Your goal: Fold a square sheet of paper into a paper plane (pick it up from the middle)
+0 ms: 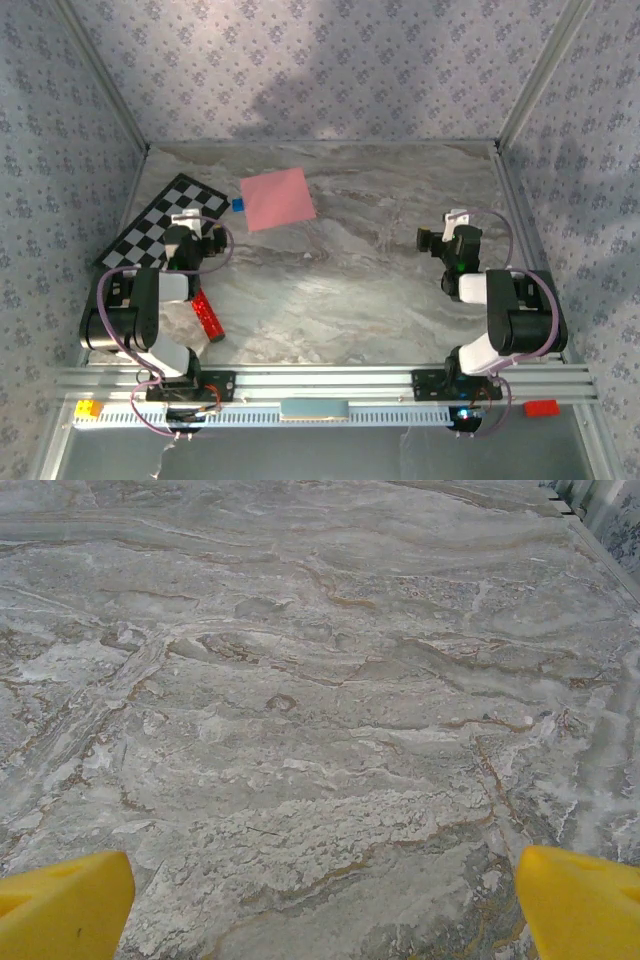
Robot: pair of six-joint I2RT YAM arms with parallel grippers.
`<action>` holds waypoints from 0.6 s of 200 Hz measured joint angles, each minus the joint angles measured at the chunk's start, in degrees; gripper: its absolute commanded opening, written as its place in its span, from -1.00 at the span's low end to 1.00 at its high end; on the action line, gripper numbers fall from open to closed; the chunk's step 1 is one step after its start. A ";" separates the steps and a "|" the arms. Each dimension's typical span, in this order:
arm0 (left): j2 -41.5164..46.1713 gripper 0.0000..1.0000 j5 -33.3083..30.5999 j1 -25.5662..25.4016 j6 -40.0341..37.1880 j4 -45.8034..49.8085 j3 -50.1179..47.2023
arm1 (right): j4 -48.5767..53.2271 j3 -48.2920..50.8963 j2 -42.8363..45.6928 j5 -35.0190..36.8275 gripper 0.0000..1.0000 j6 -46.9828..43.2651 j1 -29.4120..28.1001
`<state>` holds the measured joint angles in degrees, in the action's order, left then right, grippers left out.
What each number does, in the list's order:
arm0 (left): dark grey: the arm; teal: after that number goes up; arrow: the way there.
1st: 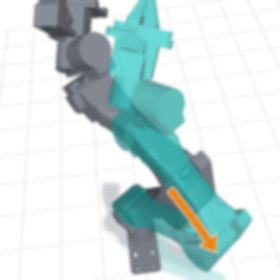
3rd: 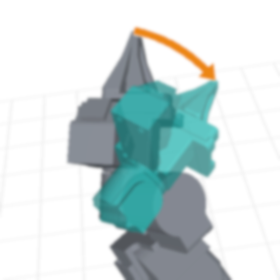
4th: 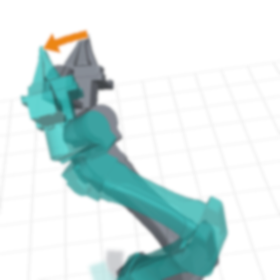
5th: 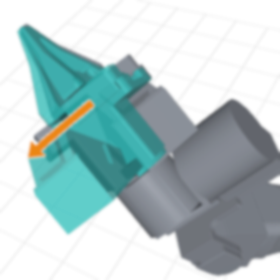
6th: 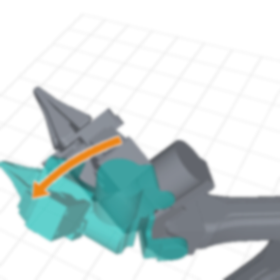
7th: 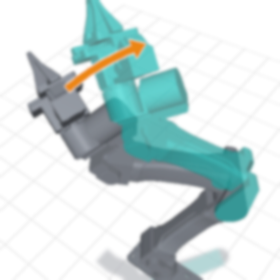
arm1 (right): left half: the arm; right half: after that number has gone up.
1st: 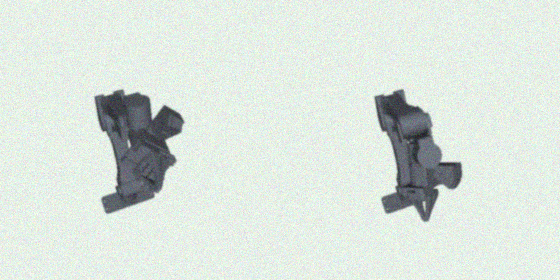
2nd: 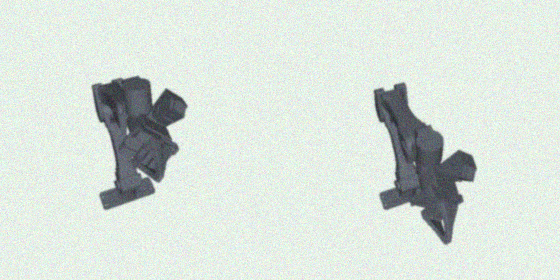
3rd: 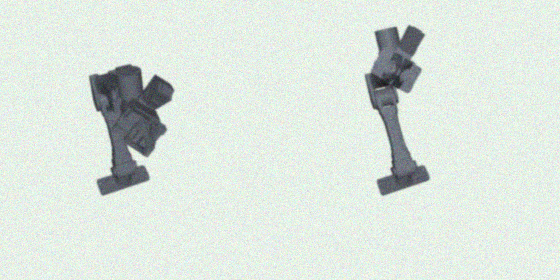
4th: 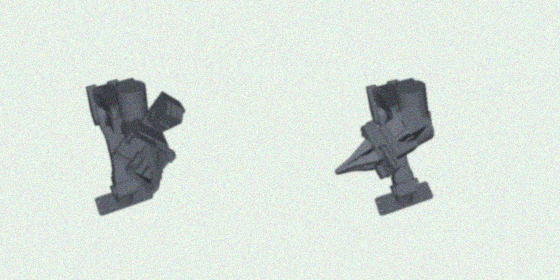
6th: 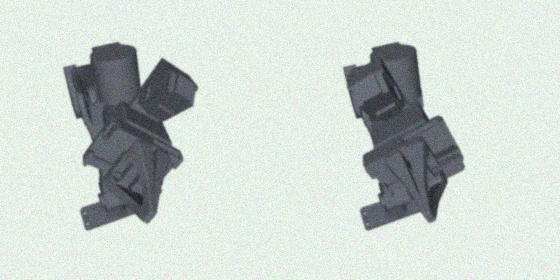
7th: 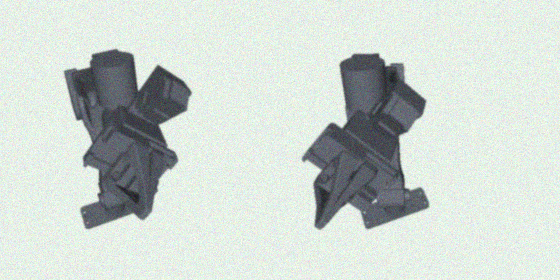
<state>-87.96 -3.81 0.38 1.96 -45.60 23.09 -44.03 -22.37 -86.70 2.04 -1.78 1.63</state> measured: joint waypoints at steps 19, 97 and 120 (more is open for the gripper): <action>0.00 0.99 0.00 0.00 0.00 -0.02 0.00 | 0.00 0.00 0.00 0.00 0.99 0.00 0.00; 0.00 1.00 0.00 0.00 -0.02 -0.02 0.00 | 0.00 0.00 0.00 -0.22 0.99 0.00 0.07; 0.00 1.00 0.20 0.02 0.00 0.00 0.00 | 0.00 0.00 0.00 -0.87 0.99 0.02 0.52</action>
<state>-87.96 -3.62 0.40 1.96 -45.60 23.09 -44.03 -22.37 -86.70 1.17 -1.76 2.15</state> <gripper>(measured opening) 0.997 0.995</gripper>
